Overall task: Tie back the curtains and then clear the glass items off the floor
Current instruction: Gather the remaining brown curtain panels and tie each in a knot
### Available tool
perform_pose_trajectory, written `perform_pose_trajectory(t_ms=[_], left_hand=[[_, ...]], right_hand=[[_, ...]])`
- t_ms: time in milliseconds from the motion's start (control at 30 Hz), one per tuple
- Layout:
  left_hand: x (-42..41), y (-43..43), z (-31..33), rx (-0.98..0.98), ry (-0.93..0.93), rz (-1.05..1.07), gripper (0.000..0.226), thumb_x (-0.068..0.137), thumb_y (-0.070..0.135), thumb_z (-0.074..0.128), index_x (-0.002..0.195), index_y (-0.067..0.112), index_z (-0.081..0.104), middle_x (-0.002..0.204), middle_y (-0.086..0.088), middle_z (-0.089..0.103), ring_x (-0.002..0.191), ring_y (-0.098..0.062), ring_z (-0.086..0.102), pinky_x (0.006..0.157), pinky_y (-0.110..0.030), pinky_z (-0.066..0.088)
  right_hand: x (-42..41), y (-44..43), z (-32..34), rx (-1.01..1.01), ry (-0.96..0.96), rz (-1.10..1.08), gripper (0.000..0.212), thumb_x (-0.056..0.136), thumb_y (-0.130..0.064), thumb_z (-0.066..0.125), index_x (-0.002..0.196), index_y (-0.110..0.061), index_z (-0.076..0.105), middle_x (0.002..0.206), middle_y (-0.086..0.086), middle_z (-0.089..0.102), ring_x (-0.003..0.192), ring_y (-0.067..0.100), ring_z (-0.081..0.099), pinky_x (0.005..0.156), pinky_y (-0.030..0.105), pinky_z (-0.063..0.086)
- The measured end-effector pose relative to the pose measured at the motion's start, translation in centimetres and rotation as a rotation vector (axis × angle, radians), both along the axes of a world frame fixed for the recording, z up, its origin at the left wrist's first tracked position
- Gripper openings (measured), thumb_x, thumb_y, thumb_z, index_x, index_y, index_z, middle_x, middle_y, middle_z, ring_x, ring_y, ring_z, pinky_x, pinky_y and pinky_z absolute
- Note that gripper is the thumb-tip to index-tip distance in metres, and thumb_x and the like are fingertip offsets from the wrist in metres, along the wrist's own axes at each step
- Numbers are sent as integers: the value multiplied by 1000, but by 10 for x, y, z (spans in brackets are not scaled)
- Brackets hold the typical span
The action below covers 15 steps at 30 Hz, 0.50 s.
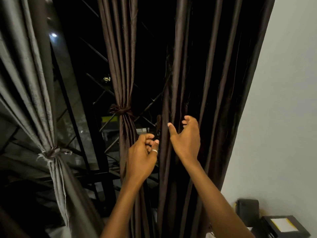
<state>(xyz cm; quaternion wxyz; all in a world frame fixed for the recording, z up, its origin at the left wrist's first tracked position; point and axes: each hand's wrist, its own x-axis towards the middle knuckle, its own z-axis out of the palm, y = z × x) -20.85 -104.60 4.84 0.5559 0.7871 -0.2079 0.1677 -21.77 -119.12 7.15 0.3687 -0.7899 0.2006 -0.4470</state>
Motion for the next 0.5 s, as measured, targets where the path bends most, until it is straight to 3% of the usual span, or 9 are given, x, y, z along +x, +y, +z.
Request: perform_pose_trajectory(t_ms=[67, 200, 300, 500], left_hand=[[-7, -12, -1, 8, 6, 25, 17, 96, 36, 63, 111, 30, 61, 85, 11, 66, 75, -5, 65, 67, -31, 58], [-19, -21, -5, 42, 11, 88, 19, 96, 39, 62, 110, 27, 64, 89, 14, 67, 78, -3, 65, 68, -29, 58], [-25, -23, -10, 67, -2, 144, 16, 96, 39, 63, 105, 28, 68, 89, 16, 69, 78, -1, 65, 66, -25, 55], [-25, -36, 6, 85, -75, 244, 40, 96, 56, 54, 119, 27, 70, 106, 15, 71, 94, 6, 66, 78, -22, 58]], right_hand=[[9, -13, -2, -10, 34, 84, 53, 91, -44, 73, 133, -19, 52, 119, -6, 66, 108, 10, 64, 86, 33, 57], [19, -23, -20, -45, -19, 243, 12, 97, -20, 67, 108, -15, 67, 95, -2, 71, 87, 12, 70, 72, 26, 58], [16, -26, -27, -33, -69, 296, 4, 97, -15, 67, 100, -14, 67, 93, 0, 70, 83, 8, 67, 68, 16, 53], [-2, -5, -41, -99, -116, 396, 8, 99, -22, 62, 97, -15, 67, 94, 0, 69, 81, 14, 68, 67, 38, 57]])
